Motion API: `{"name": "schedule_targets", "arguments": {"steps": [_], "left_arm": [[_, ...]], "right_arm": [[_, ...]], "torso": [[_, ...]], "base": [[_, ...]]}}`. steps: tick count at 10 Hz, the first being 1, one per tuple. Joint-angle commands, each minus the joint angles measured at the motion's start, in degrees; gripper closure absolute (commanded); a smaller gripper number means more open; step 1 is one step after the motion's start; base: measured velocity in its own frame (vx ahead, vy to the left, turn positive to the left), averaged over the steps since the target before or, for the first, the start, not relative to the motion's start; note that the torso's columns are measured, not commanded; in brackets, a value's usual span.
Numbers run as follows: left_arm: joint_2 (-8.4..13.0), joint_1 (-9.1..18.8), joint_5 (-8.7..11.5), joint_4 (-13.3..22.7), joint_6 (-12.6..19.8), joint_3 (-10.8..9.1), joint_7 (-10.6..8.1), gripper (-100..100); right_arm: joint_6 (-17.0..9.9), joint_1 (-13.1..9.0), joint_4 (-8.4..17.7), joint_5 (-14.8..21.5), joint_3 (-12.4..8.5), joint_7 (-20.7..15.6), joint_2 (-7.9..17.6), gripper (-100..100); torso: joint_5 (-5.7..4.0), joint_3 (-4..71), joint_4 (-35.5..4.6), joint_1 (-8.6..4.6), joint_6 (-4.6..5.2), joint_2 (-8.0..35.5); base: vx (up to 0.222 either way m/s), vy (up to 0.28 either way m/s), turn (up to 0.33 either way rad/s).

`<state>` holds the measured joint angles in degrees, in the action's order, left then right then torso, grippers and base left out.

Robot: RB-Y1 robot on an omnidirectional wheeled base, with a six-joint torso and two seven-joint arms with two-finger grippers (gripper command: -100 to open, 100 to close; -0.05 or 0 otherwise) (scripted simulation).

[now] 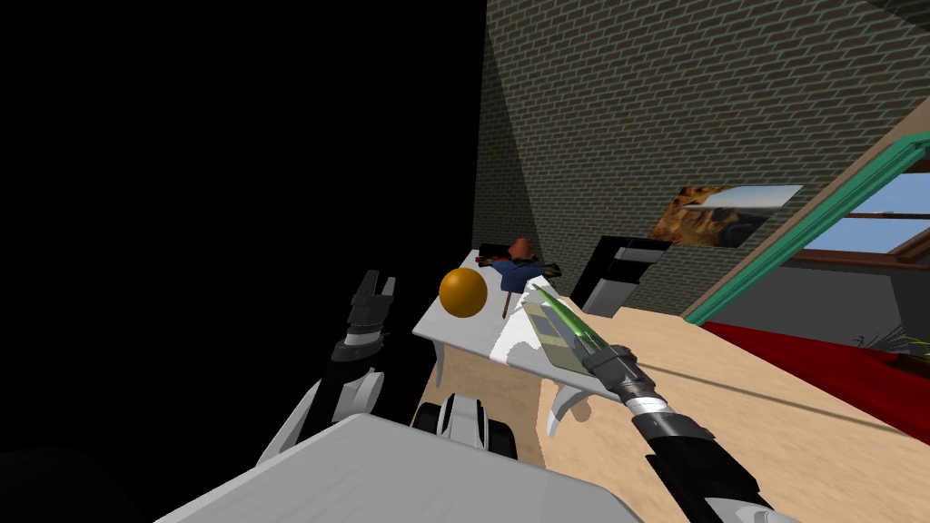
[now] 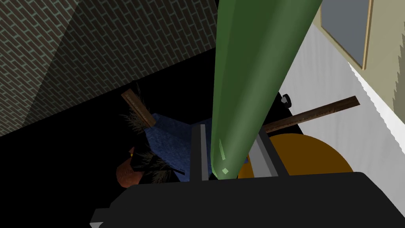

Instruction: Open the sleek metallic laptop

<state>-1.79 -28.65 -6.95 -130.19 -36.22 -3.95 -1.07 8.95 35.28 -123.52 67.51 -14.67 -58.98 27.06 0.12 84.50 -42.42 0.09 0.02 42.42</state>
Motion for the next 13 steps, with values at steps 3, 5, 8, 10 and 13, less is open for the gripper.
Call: {"name": "schedule_targets", "arguments": {"steps": [3, 5, 8, 10, 13], "left_arm": [[0.0, 0.0, 0.0, 0.0, 0.0, 0.0, 0.0, 0], [0.0, 0.0, 0.0, 0.0, 0.0, 0.0, 0.0, 0], [0.0, 0.0, 0.0, 0.0, 0.0, 0.0, 0.0, 0], [0.0, 0.0, 0.0, 0.0, 0.0, 0.0, 0.0, 0], [0.0, 0.0, 0.0, 0.0, 0.0, 0.0, 0.0, 0]], "right_arm": [[-0.4, 3.2, -3.4, -0.7, -2.2, 2.0, 3.2, -100], [-0.5, 5.0, -5.3, -1.6, -3.7, 3.6, 4.9, -100], [-0.5, 7.7, -8.0, -2.9, -5.8, 6.0, 7.5, -100], [-0.2, 7.9, -7.9, -3.2, -6.2, 6.1, 7.8, -100], [-0.2, 8.0, -7.9, -3.2, -6.2, 6.3, 7.9, 0]], "torso": [[-0.09, 0.2, 0.2, -0.08, 0.0, -0.3], [-0.05, 0.1, 0.1, -0.07, -0.02, -0.1], [-0.02, 0.0, 0.0, 0.02, -0.01, 0.0], [-0.03, 0.0, 0.0, -0.02, -0.01, 0.0], [-0.08, 0.0, 0.1, -0.06, -0.01, 0.0]], "base": [[0.054, 0.028, -0.084], [0.06, 0.021, -0.05], [0.053, 0.022, -0.063], [0.035, 0.01, -0.036], [0.0, 0.0, 0.0]]}}
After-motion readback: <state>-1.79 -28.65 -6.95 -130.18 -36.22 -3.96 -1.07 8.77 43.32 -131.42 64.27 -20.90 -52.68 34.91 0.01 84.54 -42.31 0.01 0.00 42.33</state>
